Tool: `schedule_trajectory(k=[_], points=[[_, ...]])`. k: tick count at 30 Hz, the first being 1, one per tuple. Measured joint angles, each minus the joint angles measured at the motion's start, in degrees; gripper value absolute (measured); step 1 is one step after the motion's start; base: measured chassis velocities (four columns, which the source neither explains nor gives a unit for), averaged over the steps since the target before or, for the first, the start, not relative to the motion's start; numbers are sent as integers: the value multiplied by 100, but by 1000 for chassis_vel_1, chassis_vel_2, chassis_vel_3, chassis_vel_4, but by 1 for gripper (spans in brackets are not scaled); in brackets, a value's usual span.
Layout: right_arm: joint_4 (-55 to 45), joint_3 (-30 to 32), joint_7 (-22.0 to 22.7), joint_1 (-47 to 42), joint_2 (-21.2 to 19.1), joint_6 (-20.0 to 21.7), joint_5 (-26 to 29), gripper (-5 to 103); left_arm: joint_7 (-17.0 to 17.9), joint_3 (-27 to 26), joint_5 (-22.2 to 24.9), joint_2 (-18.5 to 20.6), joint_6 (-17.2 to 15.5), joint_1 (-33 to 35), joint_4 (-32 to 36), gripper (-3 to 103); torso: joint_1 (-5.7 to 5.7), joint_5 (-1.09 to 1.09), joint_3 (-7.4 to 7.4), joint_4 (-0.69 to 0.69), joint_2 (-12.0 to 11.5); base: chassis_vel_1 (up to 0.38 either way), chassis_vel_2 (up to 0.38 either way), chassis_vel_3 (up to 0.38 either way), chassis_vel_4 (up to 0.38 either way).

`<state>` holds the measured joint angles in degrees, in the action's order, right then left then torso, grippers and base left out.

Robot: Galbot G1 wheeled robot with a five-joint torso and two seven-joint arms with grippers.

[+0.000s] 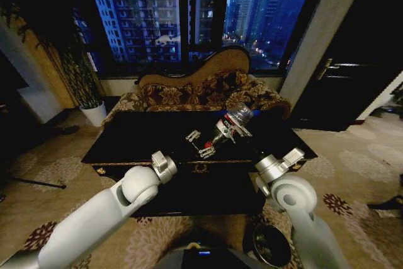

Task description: Move to the front of the table and place the trash on the table into the trash bin.

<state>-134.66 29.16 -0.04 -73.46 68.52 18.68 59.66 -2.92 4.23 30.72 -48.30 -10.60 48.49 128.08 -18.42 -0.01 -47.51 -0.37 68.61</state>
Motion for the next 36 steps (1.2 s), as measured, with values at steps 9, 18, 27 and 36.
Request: schedule_trajectory(k=[9, 18, 27, 36], points=[[506, 84, 2, 63, 129, -125, -276, 25, 791, -1176, 770, -149, -519, -14, -396, 99, 0, 1, -1, -1, 0, 0, 0, 0, 0], [1126, 254, 4, 204, 174, -316, -904, 25, 2014, -2049, 1052, -191, -911, 214, -559, 100, 0, 1, -1, 0, 0, 0, 0, 0, 0], [1720, 403, 4, 308, 259, -557, -1981, 25, 2433, -3368, 1135, 5, -1307, 778, -1037, 100, 0, -2, -1, 1, 0, 0, 0, 0, 0], [2102, 709, 4, 457, 348, -523, -2914, 25, 2265, -4691, 1450, 465, -1793, 1382, -1396, 100, 0, 1, -1, -1, 0, 0, 0, 0, 0]])
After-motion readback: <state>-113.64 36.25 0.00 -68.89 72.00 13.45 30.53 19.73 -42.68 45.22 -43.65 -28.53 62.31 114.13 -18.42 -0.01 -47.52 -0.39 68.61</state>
